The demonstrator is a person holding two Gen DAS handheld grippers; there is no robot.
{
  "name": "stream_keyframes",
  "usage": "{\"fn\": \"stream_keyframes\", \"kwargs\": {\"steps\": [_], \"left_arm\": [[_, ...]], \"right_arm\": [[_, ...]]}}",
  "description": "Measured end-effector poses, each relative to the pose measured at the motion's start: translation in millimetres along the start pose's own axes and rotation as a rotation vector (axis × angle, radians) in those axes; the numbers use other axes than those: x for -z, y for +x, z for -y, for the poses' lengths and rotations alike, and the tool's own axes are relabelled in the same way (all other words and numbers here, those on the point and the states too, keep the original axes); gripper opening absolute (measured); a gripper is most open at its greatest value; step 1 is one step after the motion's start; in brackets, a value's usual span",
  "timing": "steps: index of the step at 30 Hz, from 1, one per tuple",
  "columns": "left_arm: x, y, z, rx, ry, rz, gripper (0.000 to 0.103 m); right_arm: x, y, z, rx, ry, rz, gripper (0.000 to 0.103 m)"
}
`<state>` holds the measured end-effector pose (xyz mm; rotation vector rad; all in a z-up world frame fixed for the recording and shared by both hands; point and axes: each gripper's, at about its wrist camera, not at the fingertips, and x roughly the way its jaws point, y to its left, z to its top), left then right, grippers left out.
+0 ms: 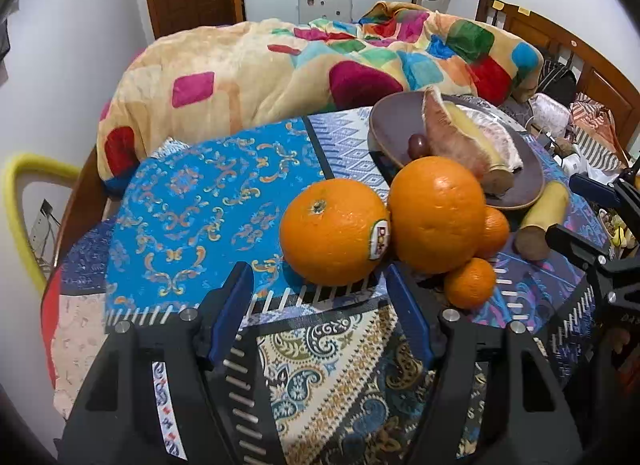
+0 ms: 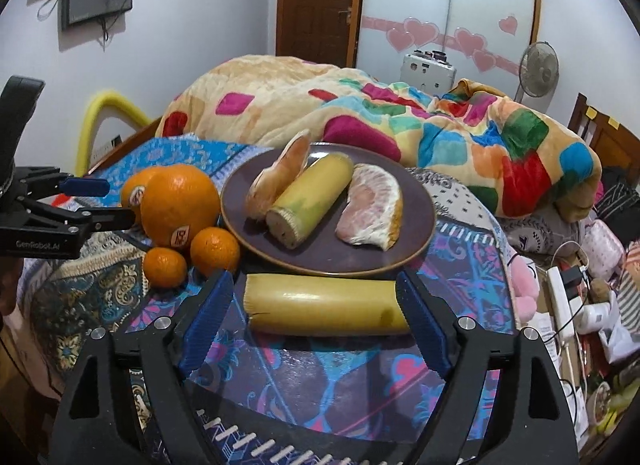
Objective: Organize fruits
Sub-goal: 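Move the right tool to the second yellow cylinder while the left tool approaches a large orange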
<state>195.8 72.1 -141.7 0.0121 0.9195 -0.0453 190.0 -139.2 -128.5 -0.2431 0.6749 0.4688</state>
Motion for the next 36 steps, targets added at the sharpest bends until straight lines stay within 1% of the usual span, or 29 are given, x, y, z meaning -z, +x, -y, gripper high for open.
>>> {"fn": "stream_keyframes", "kwargs": {"steps": [4,6,9,10,11,12,13,16,19,23,25,28,30,33,35,36], "left_arm": [[-4.7,8.3,0.8,0.024,-0.011,0.003,0.069],[-6.0,10.4,1.6,0.009,-0.004,0.009,0.069],[-5.1,11.5,-1.0,0.022,-0.004,0.018,0.069],[-4.1,11.3,-1.9,0.032,-0.008,0.022,0.067],[-3.9,11.0,-2.1,0.042,-0.011,0.025,0.06],[-3.4,10.3,-1.5,0.056,-0.013,0.027,0.056],[-3.3,9.9,-0.2,0.053,-0.013,0.03,0.056],[-2.0,8.7,3.0,0.036,0.002,0.041,0.056],[1.2,5.8,1.4,0.043,-0.008,0.035,0.055],[11.5,-7.7,-2.2,0.046,-0.016,0.033,0.054],[17.8,-15.8,-2.8,0.046,-0.014,0.031,0.054],[31.5,-27.6,-0.7,0.039,-0.004,0.023,0.054],[38.4,-32.5,0.5,0.037,0.0,0.019,0.054],[48.4,-38.0,2.7,0.039,0.0,0.016,0.052],[52.6,-41.7,5.6,0.037,0.005,0.021,0.047],[53.9,-43.7,6.7,0.04,0.009,0.026,0.044]], "right_arm": [[-0.6,8.5,-4.5,0.014,-0.012,-0.011,0.081],[-0.6,12.5,-6.7,0.018,-0.016,-0.02,0.082],[-0.8,17.5,-8.8,0.05,-0.03,-0.018,0.081],[-0.8,17.9,-8.9,0.054,-0.031,-0.018,0.081],[-0.5,17.7,-8.6,0.055,-0.03,-0.016,0.081],[-0.4,17.2,-8.8,0.054,-0.029,-0.015,0.081],[0.5,15.3,-8.0,0.053,-0.03,-0.014,0.079],[4.2,8.9,-4.5,0.034,-0.028,-0.009,0.078],[9.5,0.0,-0.5,0.017,-0.033,-0.019,0.075],[18.0,-6.9,6.4,0.014,-0.026,-0.043,0.071],[24.6,-7.7,13.5,0.014,-0.008,-0.07,0.066],[33.9,-9.5,27.2,0.019,0.036,-0.106,0.065],[35.9,-13.6,31.8,0.02,0.052,-0.115,0.065],[36.6,-23.1,32.3,0.002,0.074,-0.101,0.066],[33.3,-29.0,29.0,-0.001,0.088,-0.074,0.067],[32.0,-30.0,28.1,-0.001,0.093,-0.065,0.07]]}}
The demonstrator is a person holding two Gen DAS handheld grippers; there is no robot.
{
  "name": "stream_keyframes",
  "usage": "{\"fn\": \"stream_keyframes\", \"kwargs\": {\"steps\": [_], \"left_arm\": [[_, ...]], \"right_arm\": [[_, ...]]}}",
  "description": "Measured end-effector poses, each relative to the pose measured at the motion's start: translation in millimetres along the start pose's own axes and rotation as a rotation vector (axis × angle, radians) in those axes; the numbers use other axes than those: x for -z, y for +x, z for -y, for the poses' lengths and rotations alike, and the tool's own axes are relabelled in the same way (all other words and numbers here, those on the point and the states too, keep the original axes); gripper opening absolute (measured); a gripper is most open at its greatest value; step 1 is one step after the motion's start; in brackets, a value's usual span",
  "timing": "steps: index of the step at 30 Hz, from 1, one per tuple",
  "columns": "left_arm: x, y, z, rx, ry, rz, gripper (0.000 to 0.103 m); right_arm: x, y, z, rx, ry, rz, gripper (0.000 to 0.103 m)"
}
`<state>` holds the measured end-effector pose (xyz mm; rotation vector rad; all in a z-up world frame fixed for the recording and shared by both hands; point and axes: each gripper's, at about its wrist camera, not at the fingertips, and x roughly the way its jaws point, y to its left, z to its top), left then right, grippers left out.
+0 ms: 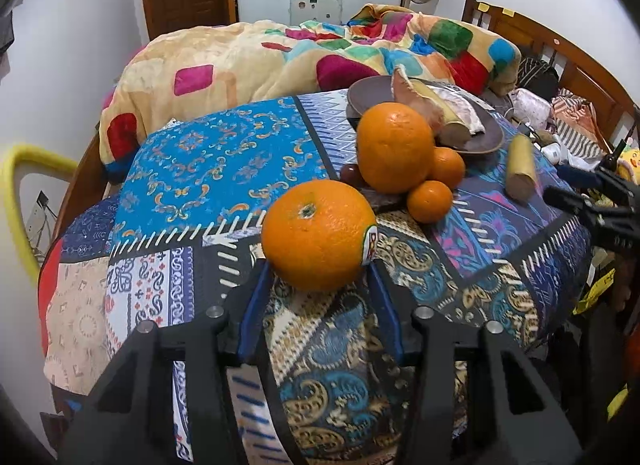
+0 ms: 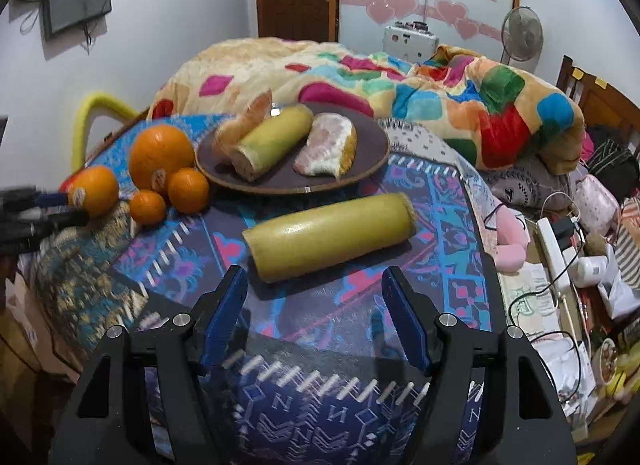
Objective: Organize fruits
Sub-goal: 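Move the right tool to the second yellow cylinder while the left tool approaches a large orange, then grasp the yellow cylinder with the right tool while the left tool grasps the large orange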
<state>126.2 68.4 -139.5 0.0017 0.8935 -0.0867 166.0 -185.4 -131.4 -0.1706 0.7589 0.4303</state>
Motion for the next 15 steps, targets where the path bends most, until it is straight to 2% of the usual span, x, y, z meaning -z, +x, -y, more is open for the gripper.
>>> {"fn": "stream_keyframes", "kwargs": {"steps": [1,2,3,7,9,11,14,15], "left_arm": [[0.8,-2.6,2.1,0.007,0.004,0.005,0.036],[1.2,-5.0,4.2,0.016,0.008,0.008,0.034],[2.0,-6.8,6.2,0.025,0.013,0.008,0.034],[2.5,-7.2,11.5,-0.003,0.041,0.011,0.036],[3.5,-6.4,12.0,0.0,0.048,0.012,0.043],[4.4,-5.5,11.4,-0.012,0.05,0.022,0.061],[3.4,-2.1,7.3,-0.029,0.043,0.033,0.063],[2.3,-0.3,5.1,-0.029,0.036,0.031,0.064]], "right_arm": [[-3.3,0.0,-3.0,0.0,0.007,0.012,0.076],[-5.2,1.4,-4.5,0.004,0.013,0.019,0.078],[-8.2,3.6,-6.0,0.009,0.022,0.029,0.082],[-21.4,22.6,-13.1,0.022,0.067,0.03,0.083],[-24.7,32.6,-14.4,0.042,0.089,0.023,0.083],[-25.9,41.3,-12.3,0.051,0.115,0.004,0.086],[-25.1,52.1,-8.6,0.072,0.148,-0.027,0.087],[-23.2,53.9,-4.9,0.06,0.157,-0.035,0.084]]}}
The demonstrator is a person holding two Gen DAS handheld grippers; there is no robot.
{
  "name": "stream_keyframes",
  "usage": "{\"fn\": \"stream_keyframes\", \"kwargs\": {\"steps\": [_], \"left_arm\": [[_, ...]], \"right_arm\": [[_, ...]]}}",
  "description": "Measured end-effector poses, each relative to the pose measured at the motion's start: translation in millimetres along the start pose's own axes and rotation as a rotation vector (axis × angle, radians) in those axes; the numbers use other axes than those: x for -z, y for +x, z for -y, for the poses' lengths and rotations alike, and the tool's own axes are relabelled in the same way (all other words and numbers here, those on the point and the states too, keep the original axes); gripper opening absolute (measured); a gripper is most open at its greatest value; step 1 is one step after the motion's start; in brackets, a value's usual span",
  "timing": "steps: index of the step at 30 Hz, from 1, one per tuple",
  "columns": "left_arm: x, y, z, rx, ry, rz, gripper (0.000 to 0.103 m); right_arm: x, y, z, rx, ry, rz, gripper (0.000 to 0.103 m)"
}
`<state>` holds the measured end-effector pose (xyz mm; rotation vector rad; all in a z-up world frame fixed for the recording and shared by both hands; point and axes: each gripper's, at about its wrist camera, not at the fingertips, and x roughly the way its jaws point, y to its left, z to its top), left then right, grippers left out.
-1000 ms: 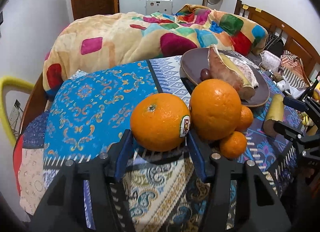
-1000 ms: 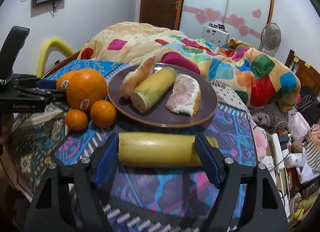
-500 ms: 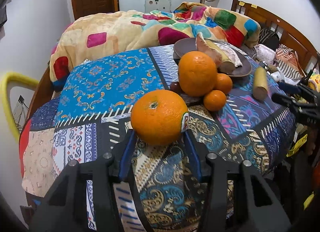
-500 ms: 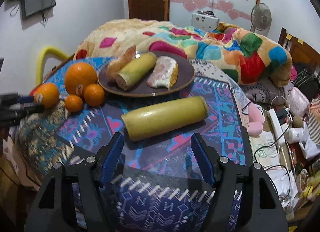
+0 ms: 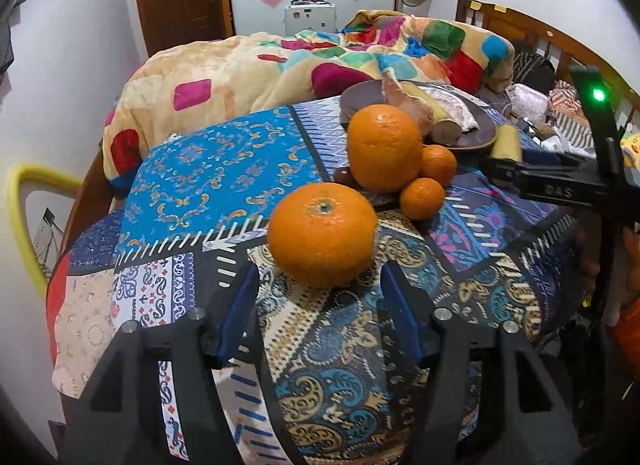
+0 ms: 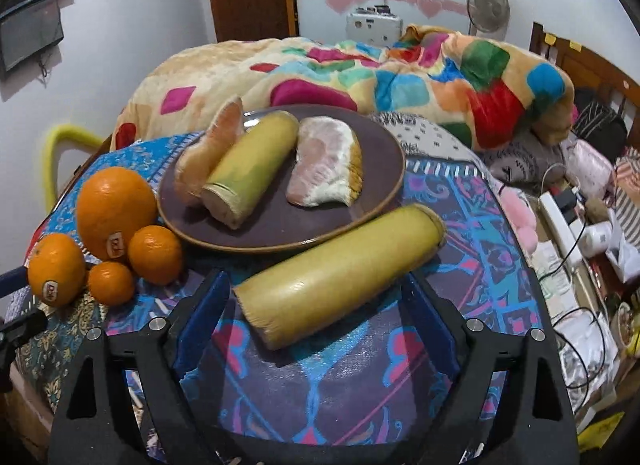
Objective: Organize fruits
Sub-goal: 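Grasp the yellow cylinder with the right tool while the left tool grasps the large orange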
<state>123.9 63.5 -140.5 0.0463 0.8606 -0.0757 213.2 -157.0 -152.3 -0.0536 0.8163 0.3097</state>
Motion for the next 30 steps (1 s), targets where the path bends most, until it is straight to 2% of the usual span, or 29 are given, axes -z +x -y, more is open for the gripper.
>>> {"fn": "stream_keyframes", "kwargs": {"steps": [3,5,7,12,15,20,23,30], "left_arm": [[-4.2,7.6,-6.7,0.021,-0.033,-0.012,0.068],[-6.4,11.7,-7.7,0.042,-0.052,-0.018,0.068],[-8.3,14.6,-5.2,0.042,-0.049,-0.013,0.068],[-13.2,23.0,1.5,0.025,-0.039,-0.018,0.069],[-15.7,26.8,2.5,0.017,-0.037,-0.02,0.069],[-18.1,31.5,0.8,0.004,-0.045,-0.02,0.069],[-20.7,34.5,-1.2,0.008,-0.054,-0.023,0.069],[-24.4,37.6,-1.7,0.022,-0.046,-0.022,0.066]], "right_arm": [[4.1,-2.9,11.1,-0.042,0.016,-0.006,0.078],[9.2,-12.5,15.7,-0.027,-0.006,0.002,0.071],[13.4,-19.3,18.9,-0.018,-0.029,0.001,0.057],[26.2,-34.4,40.7,0.008,-0.047,-0.026,0.04],[28.6,-40.9,54.6,0.027,-0.037,-0.033,0.039],[24.4,-47.4,55.7,-0.03,-0.04,-0.046,0.04],[18.0,-48.3,48.7,-0.021,-0.058,-0.013,0.05],[-4.1,-16.2,52.9,0.018,-0.044,-0.03,0.051]]}}
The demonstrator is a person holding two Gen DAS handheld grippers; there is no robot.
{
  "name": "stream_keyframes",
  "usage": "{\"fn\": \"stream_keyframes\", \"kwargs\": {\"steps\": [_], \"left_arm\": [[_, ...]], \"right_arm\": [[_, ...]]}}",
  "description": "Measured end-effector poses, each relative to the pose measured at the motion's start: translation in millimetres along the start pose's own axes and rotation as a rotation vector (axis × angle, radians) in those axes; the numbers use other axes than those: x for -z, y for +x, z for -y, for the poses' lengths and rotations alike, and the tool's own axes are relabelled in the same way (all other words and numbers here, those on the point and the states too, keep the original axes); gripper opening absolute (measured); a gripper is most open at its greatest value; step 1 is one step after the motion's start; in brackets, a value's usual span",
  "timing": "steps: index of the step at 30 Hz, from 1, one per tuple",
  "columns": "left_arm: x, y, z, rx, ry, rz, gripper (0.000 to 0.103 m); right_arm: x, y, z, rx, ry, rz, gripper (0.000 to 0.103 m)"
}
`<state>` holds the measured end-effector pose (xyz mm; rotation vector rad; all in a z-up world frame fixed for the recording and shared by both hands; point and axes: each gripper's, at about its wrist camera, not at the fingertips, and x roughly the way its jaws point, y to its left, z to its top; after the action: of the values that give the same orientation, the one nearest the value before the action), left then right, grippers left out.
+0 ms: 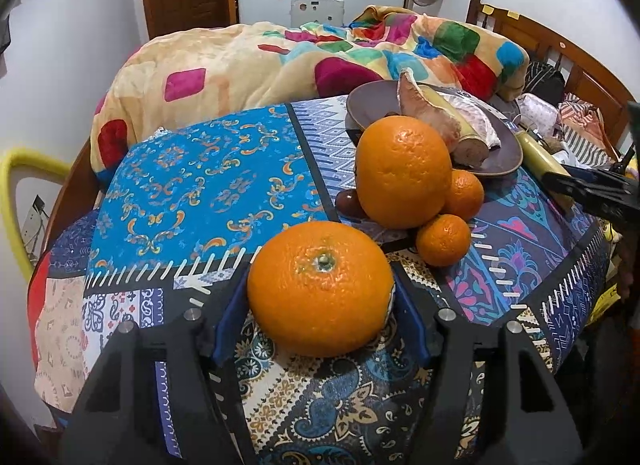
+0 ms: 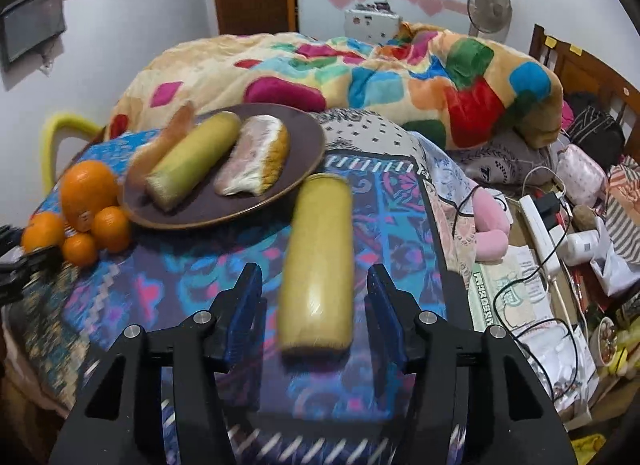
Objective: Organize fruits
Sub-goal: 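Grasp the yellow cylinder with the right tool while the left tool grasps the large orange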
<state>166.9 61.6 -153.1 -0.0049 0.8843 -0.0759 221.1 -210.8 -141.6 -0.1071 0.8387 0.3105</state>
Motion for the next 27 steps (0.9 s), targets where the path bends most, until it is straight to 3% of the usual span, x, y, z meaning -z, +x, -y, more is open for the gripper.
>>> {"fn": "stream_keyframes", "kwargs": {"steps": [5,10,27], "left_arm": [[-2.3,0.4,-2.1,0.01,-0.01,0.013,0.065],[-4.9,-1.0,-1.4,0.002,-0.018,0.025,0.064],[-20.1,-47.8,18.7,-0.004,-0.007,0.108,0.064]], "right_arm": [[-8.8,16.0,10.7,-0.025,0.027,-0.036,0.051],[-11.1,15.8,3.5,-0.029,-0.005,-0.04,0.035],[-2.9,-32.7,-3.8,-0.059,-0.084,0.027,0.034]]}}
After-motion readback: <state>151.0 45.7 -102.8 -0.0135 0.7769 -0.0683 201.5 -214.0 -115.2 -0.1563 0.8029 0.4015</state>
